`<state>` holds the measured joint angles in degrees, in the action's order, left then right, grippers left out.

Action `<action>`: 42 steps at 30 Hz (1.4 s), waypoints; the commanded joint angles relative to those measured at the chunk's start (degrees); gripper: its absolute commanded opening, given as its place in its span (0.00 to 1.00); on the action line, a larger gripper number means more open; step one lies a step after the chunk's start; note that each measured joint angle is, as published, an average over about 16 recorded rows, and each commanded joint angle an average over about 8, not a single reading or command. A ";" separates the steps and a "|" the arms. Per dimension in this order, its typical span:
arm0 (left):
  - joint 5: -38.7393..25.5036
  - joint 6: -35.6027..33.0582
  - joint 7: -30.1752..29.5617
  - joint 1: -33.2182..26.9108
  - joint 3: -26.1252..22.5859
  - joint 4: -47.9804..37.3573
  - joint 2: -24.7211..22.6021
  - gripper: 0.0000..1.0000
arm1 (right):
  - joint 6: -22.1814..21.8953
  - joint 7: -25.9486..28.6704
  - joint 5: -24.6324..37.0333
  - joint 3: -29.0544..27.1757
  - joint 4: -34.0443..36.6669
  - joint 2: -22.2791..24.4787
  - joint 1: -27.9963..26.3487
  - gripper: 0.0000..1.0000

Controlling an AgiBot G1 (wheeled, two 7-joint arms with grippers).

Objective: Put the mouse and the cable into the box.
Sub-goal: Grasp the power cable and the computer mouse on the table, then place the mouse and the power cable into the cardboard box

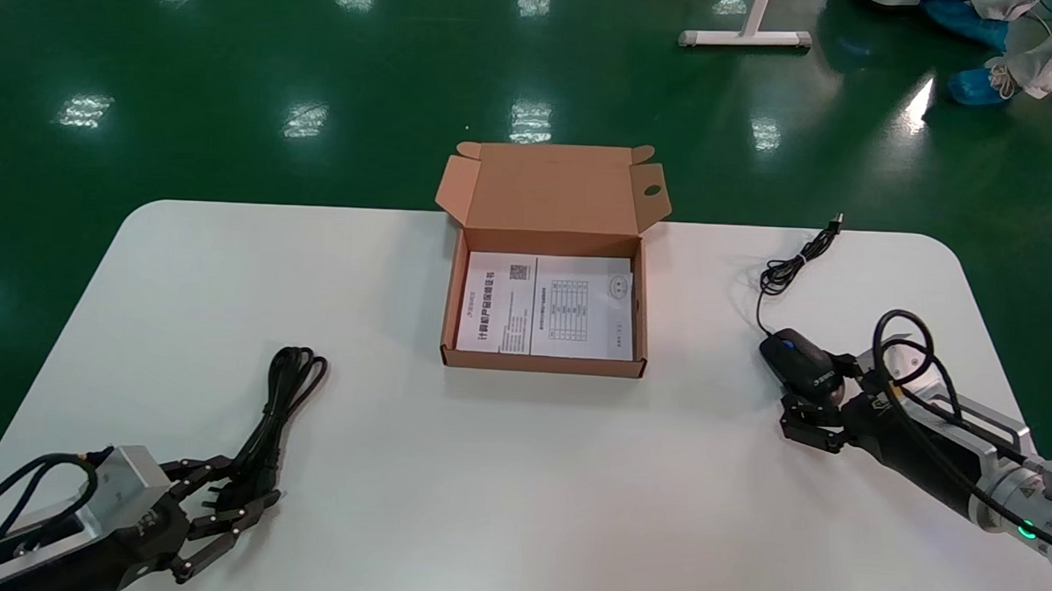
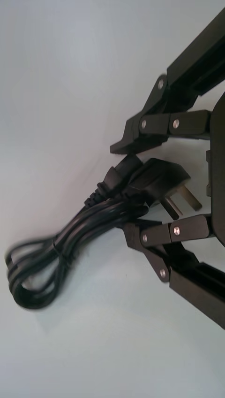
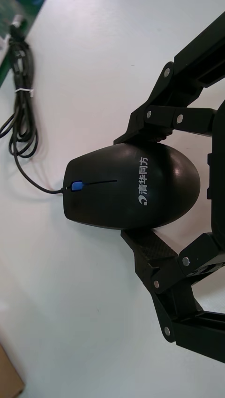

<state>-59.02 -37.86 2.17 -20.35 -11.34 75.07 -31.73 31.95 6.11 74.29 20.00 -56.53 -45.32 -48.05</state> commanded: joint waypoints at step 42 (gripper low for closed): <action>-2.69 2.72 9.84 -18.81 3.19 1.76 -5.13 0.00 | 5.08 -13.56 -4.58 -5.05 -3.35 -7.30 -22.76 0.00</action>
<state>-61.66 -35.20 11.99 -38.96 -8.20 76.80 -36.94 36.84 -6.83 69.82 15.06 -59.90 -52.43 -70.60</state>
